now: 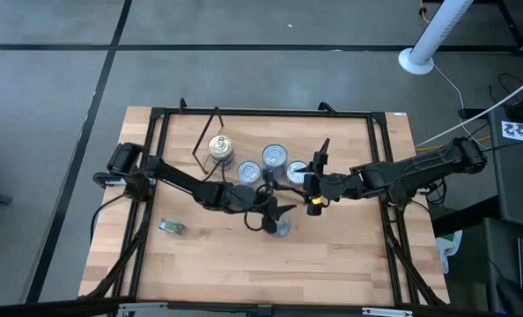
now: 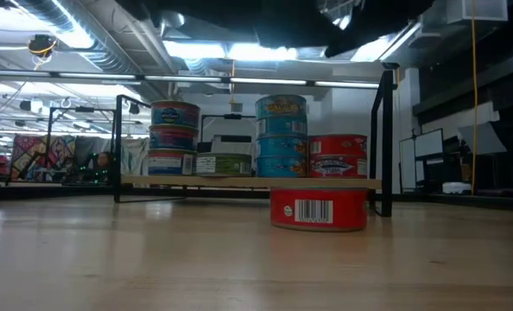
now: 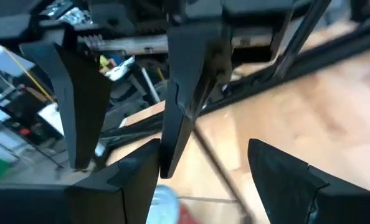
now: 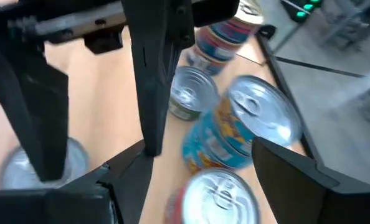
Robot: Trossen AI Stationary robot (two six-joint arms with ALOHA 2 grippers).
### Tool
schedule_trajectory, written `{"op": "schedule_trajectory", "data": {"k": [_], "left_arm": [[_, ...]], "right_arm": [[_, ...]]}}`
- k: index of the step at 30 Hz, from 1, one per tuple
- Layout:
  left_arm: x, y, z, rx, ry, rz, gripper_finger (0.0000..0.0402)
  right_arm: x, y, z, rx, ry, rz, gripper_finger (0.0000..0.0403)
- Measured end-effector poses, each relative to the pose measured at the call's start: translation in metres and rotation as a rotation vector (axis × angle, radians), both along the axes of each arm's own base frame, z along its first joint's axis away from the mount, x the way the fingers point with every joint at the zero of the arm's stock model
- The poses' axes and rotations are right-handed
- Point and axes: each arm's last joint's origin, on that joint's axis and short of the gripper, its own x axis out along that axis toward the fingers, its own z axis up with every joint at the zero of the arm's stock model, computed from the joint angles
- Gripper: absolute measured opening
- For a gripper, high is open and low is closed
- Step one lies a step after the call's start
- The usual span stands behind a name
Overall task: Stack canned seafood by type on shelf
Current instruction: Stack the red tuna can on the red tuna can on the shelf
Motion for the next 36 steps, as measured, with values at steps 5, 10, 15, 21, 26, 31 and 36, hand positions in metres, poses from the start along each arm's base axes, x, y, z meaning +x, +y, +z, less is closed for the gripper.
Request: {"op": "schedule_trajectory", "data": {"k": [5, 10, 15, 21, 26, 31, 36], "left_arm": [[-0.009, -0.015, 0.005, -0.092, 0.03, -0.043, 0.0237], [-0.013, -0.024, -0.006, -0.179, 0.147, -0.15, 0.0237], [-0.017, -0.024, -0.015, -0.278, 0.26, -0.229, 0.0232], [-0.021, -0.024, -0.025, -0.292, 0.385, -0.315, 0.0198], [-0.026, -0.027, -0.038, -0.181, 0.506, -0.371, 0.0177], [-0.027, -0.028, -0.05, -0.101, 0.564, -0.403, 0.0166], [-0.023, -0.027, -0.065, -0.078, 0.604, -0.401, 0.0158]], "right_arm": [[-0.005, 0.019, 0.01, 0.002, 0.014, 0.08, 0.0271], [-0.016, 0.048, 0.017, -0.001, 0.017, 0.195, 0.0271], [-0.032, 0.075, 0.014, 0.015, 0.045, 0.29, 0.0271], [-0.047, 0.094, 0.008, 0.103, 0.067, 0.301, 0.0271], [-0.053, 0.098, -0.006, 0.164, 0.091, 0.26, 0.0271], [-0.056, 0.095, -0.024, 0.178, 0.128, 0.233, 0.0271], [-0.053, 0.098, -0.04, 0.167, 0.17, 0.239, 0.0271]]}}
